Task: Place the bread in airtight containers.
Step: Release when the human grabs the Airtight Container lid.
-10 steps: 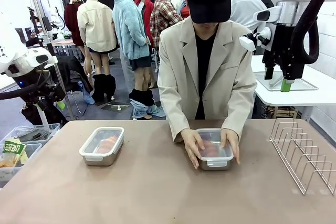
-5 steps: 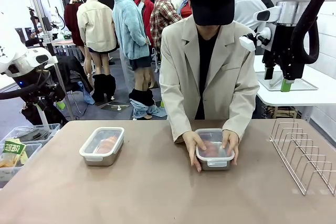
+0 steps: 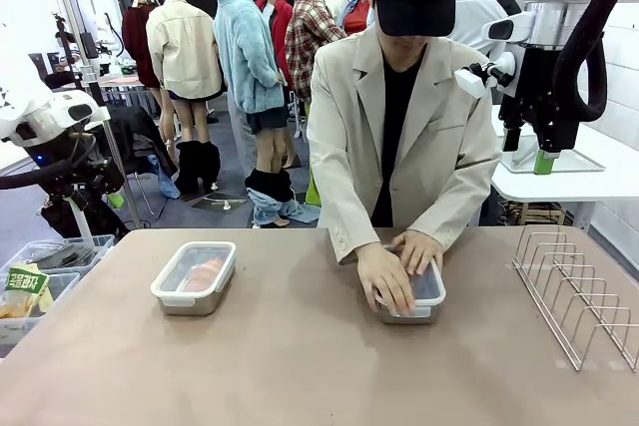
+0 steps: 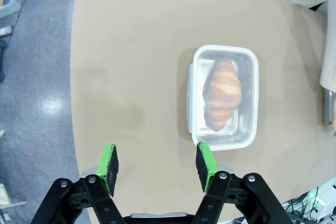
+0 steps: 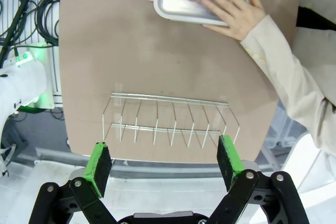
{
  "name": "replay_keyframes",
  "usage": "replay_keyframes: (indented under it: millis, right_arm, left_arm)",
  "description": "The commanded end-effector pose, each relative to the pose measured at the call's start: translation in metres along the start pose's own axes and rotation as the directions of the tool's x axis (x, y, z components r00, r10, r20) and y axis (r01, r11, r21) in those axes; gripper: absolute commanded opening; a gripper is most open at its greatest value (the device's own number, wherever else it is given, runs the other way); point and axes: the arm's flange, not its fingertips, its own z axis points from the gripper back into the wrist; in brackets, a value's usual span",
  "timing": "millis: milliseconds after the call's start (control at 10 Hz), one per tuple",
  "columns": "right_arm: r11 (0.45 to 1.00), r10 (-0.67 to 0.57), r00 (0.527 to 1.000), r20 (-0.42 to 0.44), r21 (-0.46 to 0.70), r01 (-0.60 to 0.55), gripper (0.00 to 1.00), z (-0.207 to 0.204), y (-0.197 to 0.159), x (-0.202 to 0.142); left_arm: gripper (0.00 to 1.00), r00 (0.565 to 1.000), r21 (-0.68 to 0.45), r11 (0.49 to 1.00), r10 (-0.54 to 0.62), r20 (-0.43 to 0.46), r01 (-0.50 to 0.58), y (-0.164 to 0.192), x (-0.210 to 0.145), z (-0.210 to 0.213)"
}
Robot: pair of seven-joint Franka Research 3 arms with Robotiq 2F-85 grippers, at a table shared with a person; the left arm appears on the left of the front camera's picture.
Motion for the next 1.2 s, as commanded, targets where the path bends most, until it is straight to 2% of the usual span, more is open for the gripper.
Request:
replay_keyframes:
  millis: [0,1100]
  right_arm:
    - [1.0,0.0,1.0,0.001,0.001,0.0,1.0,0.0002,-0.002,-0.0003]
    - [1.0,0.0,1.0,0.001,0.001,0.0,1.0,0.0002,-0.002,-0.0003]
  left_arm:
    - [0.77,1.0,0.021,1.0,0.008,-0.003,-0.007,0.001,-0.0002,0.0024]
    - [0.77,1.0,0.021,1.0,0.008,-0.003,-0.007,0.001,-0.0002,0.0024]
